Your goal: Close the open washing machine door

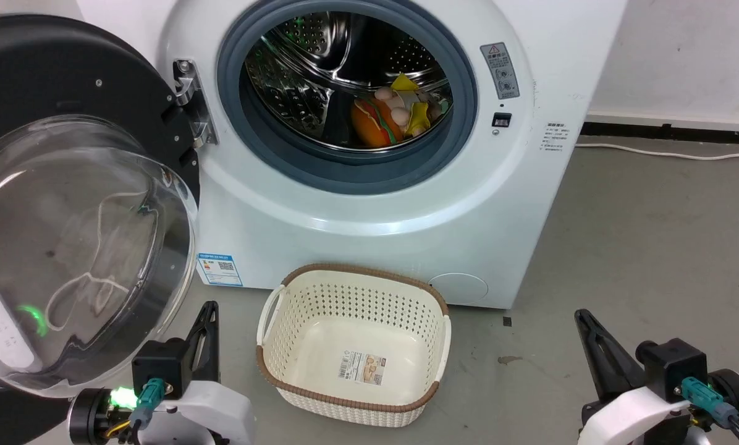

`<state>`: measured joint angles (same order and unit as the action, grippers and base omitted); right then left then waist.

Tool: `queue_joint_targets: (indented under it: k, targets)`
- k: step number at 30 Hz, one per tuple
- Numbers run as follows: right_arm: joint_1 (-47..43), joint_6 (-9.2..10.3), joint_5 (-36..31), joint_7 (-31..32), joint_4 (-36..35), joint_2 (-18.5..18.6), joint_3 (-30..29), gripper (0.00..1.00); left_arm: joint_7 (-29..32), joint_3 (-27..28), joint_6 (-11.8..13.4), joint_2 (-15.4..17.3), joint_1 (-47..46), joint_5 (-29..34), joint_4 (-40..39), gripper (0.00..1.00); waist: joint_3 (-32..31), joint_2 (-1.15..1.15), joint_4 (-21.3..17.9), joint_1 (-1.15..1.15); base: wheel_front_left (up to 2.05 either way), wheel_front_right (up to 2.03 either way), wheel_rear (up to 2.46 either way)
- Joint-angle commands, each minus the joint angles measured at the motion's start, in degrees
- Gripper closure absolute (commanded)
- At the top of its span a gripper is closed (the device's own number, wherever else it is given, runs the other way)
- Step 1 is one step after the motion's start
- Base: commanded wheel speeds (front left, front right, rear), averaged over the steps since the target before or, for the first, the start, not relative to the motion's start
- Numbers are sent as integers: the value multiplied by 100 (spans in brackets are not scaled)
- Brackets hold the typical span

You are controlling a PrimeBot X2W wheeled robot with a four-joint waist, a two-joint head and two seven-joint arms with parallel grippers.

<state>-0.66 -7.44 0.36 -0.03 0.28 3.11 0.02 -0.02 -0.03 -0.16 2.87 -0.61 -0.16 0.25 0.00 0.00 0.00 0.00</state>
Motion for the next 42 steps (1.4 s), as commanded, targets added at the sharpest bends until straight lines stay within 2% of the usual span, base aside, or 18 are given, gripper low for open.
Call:
queue_joint_targets:
  k: [1,3,4,24,42]
  targets:
    - [66,-5,-36,3,-28,-24,-2,100,2,3,16,0,61,16,-25,100,0,0,0,0,0,0,0]
    - [66,-5,-36,3,-28,-24,-2,100,2,3,16,0,61,16,-25,100,0,0,0,0,0,0,0]
    - [0,0,0,0,0,0,-2,0,0,0,0,0,0,0,0,0,0,0,0,0,0,0,0]
    - [-11,-1,190,-192,62,-3,-49,0,-192,-34,23,5,-26,-12,41,0,-14,0,109,0,0,0,0]
    - [-27,-1,279,-407,168,-6,76,0,-407,-38,30,37,3,-18,71,0,-81,0,738,0,0,0,0]
